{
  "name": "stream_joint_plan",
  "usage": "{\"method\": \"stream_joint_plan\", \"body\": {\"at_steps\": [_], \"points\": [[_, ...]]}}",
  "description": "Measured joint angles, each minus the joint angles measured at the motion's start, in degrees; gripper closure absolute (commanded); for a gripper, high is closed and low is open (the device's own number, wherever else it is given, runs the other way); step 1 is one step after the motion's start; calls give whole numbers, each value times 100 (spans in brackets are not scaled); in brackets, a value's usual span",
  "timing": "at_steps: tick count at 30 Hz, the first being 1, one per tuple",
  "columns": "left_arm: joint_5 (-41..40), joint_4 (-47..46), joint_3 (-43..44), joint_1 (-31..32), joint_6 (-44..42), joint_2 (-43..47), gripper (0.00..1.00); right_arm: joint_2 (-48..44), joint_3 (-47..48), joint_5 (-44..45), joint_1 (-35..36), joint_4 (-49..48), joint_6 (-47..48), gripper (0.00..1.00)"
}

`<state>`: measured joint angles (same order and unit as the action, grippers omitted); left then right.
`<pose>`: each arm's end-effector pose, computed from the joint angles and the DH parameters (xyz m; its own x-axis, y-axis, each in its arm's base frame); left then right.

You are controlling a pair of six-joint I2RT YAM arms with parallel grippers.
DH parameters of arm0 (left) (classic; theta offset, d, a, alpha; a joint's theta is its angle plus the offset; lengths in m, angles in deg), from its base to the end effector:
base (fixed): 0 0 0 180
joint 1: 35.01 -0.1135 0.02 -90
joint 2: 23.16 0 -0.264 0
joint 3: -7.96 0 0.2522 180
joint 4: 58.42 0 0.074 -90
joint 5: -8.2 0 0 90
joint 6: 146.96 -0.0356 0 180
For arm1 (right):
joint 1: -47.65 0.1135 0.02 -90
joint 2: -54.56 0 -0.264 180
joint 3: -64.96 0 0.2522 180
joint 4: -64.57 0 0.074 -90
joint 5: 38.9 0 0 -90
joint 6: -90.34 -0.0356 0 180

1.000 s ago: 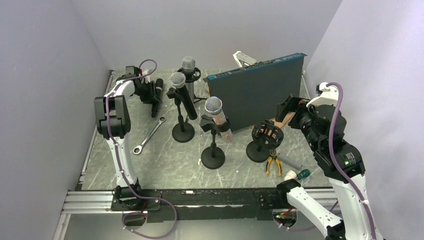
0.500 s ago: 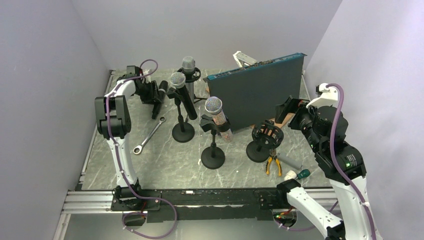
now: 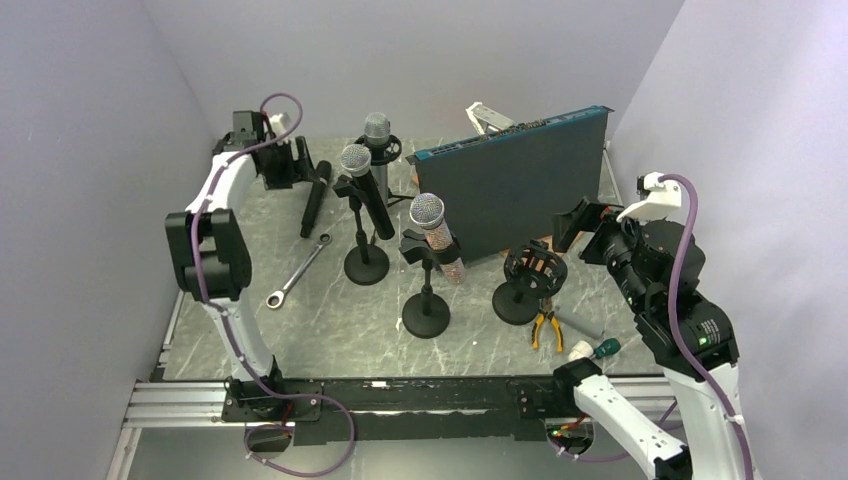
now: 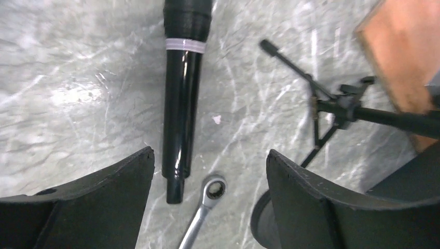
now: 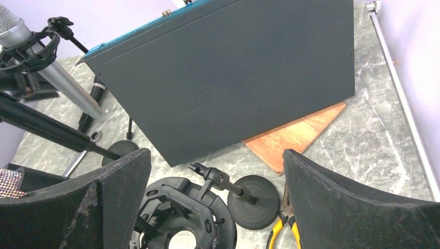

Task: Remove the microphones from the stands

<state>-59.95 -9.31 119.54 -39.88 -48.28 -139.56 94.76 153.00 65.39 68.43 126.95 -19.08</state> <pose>0.4512 0.0251 0.2423 -0.8172 -0.2102 -0.5366 0.0164 0.9223 -0.3862 0.0897 0.0247 0.4436 -0.2614 0.2454 -0.9335 -0.0355 0.9640 0.2634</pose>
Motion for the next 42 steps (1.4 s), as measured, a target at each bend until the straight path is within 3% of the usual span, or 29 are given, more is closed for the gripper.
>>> {"method": "stream_joint_plan", "body": {"at_steps": [7, 12, 17, 22, 25, 30, 37, 42], "points": [[-142, -138, -337, 0, 166, 1587, 10, -81, -140, -96, 0, 0, 90, 0], [-487, -605, -1283, 72, 345, 3543, 7, -74, -214, -201, 0, 9, 170, 0], [-514, -1080, -1078, 719, 396, 4924, 7, -76, -216, -380, 0, 15, 190, 0], [-350, -1384, -389, 2415, 79, 5287, 9, -85, -273, -748, 0, 57, 140, 7], [-94, -1515, -400, 2990, -28, 5407, 9, -87, -278, -848, 0, 188, 90, 15], [216, -1676, -752, 3464, -225, 5574, 8, -83, -278, -846, 0, 369, -22, 37], [632, -1856, -1303, 3622, -501, 5847, 6, 785, 101, -201, 0, 1126, -380, 34], [813, -1945, -1674, 3713, -697, 6175, 5, 1281, 164, -251, 0, 1318, -549, 37]]}}
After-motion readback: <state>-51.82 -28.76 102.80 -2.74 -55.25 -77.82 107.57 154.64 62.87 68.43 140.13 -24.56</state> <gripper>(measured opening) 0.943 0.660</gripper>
